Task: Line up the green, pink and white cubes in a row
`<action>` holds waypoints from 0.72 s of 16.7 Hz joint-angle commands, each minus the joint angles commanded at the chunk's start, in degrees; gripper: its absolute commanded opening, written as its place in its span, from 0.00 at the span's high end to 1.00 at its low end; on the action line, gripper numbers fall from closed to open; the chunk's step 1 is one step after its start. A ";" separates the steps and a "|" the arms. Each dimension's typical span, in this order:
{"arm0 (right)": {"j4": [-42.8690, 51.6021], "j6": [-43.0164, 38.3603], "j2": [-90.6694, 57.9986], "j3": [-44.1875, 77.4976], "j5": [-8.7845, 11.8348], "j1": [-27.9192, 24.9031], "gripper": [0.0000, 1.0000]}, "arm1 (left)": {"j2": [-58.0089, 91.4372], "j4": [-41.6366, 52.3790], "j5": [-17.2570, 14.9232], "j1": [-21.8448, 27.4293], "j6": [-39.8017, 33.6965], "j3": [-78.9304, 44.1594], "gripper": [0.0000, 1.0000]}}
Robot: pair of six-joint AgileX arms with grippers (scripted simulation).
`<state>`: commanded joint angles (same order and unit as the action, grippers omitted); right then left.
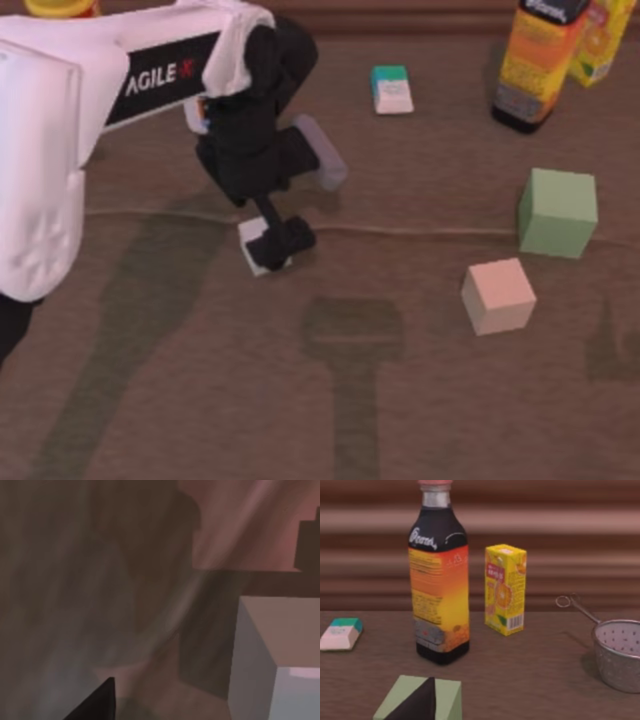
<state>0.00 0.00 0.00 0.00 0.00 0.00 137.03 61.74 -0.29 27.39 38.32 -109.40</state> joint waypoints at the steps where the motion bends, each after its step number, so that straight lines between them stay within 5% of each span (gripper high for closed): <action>1: 0.00 0.00 0.00 0.00 0.00 0.00 0.00 | 0.62 -2.17 -0.01 0.01 0.00 1.59 0.00; 7: 0.00 0.00 0.00 0.00 0.00 0.00 0.00 | 1.70 -5.05 -0.02 0.03 0.02 3.98 0.00; 12: 0.00 0.00 0.00 0.00 0.00 0.00 0.00 | 1.70 -5.05 -0.02 0.03 0.02 3.98 0.38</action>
<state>0.00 0.00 0.00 0.00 0.00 0.00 138.72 56.69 -0.31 27.42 38.35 -105.42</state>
